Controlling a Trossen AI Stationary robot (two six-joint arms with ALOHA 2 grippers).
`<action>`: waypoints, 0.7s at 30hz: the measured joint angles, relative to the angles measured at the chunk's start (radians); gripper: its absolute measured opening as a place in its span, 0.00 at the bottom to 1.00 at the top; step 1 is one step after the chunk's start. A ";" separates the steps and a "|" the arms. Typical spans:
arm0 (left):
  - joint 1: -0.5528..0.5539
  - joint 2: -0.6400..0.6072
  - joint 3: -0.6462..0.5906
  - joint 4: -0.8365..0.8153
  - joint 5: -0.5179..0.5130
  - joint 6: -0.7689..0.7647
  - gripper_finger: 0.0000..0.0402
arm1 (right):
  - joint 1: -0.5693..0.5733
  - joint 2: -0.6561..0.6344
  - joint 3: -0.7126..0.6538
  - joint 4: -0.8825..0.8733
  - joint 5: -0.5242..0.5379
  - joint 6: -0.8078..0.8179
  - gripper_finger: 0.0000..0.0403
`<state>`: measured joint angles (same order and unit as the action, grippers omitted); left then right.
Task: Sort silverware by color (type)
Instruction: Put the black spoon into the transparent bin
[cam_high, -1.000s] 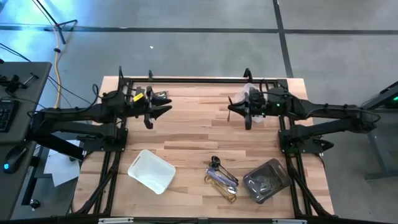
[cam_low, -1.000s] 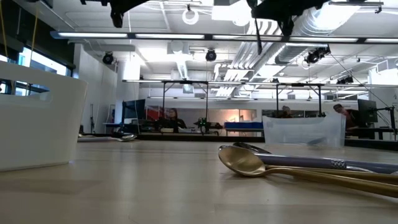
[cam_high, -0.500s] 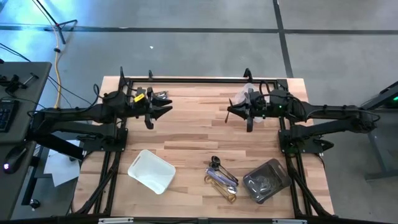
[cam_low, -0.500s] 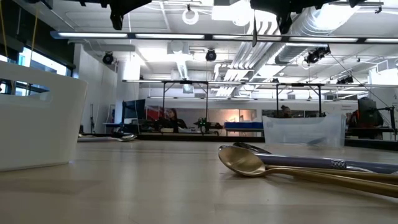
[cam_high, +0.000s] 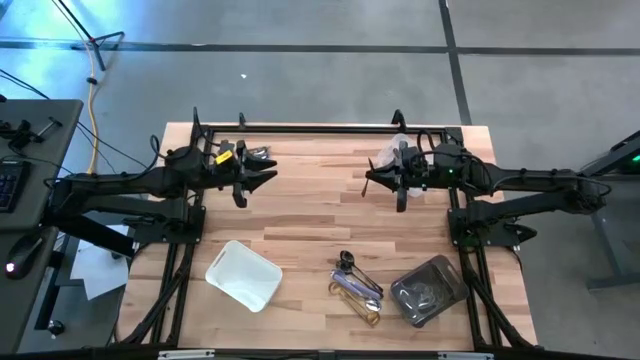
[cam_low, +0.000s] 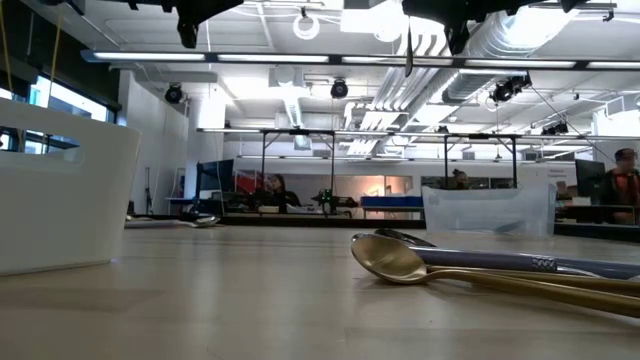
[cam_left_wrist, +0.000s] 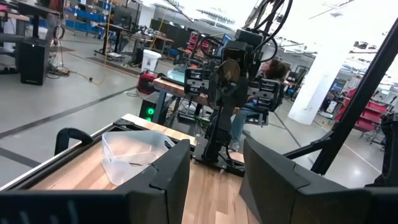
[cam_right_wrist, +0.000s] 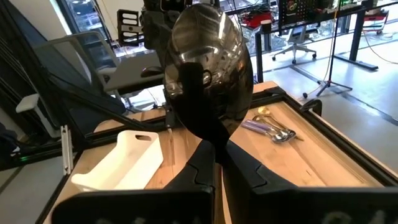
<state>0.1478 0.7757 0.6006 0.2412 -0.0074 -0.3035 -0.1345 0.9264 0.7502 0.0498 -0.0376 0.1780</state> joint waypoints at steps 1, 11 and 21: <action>0.000 0.000 0.000 0.000 0.000 0.000 0.35 | 0.000 0.000 0.000 0.000 0.000 0.002 0.00; 0.000 0.000 0.000 -0.006 0.000 0.000 0.35 | -0.055 0.086 0.258 -0.506 0.285 0.111 0.00; 0.000 0.000 0.000 -0.012 0.000 0.000 0.35 | -0.398 0.274 0.461 -1.010 0.236 0.067 0.00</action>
<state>0.1478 0.7761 0.6008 0.2291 -0.0078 -0.3035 -0.5324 1.2005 1.2111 -0.9605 0.1979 0.2446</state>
